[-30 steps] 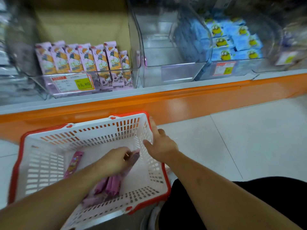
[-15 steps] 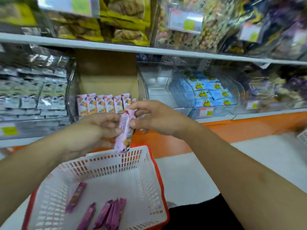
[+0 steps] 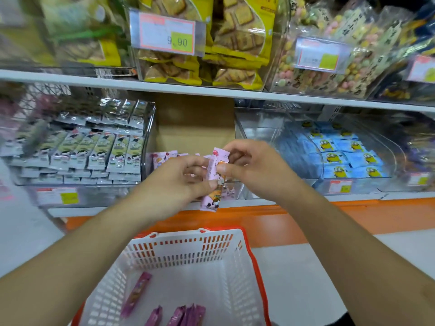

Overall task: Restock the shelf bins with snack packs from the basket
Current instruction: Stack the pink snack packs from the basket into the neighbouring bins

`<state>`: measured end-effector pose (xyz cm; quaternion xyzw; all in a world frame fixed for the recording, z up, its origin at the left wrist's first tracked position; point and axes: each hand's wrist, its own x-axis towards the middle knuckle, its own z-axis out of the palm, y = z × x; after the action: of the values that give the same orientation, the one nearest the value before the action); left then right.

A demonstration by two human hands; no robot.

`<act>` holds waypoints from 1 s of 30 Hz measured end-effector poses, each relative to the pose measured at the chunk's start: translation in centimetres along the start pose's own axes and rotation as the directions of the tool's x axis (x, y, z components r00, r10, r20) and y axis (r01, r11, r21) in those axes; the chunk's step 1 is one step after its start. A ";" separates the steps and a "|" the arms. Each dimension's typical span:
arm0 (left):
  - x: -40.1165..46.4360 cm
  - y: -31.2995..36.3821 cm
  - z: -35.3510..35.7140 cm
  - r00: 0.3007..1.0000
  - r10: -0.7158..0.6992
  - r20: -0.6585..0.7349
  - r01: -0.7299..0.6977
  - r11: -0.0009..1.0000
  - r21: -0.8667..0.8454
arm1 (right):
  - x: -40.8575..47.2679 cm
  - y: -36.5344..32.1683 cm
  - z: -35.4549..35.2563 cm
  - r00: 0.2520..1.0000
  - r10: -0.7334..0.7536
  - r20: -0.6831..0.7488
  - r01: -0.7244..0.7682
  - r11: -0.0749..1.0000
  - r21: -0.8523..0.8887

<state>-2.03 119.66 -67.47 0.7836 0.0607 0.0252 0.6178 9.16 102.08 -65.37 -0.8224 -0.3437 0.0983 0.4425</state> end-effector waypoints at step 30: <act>10.8 -6.5 0.1 0.990 0.141 -0.021 -0.079 0.672 0.736 | 9.6 6.1 -0.8 0.984 0.172 0.054 -0.054 0.570 -0.820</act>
<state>8.24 122.41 -74.15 0.9659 0.0420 0.0657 0.2470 19.60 105.49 -68.38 -0.9457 -0.3245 0.0098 -0.0150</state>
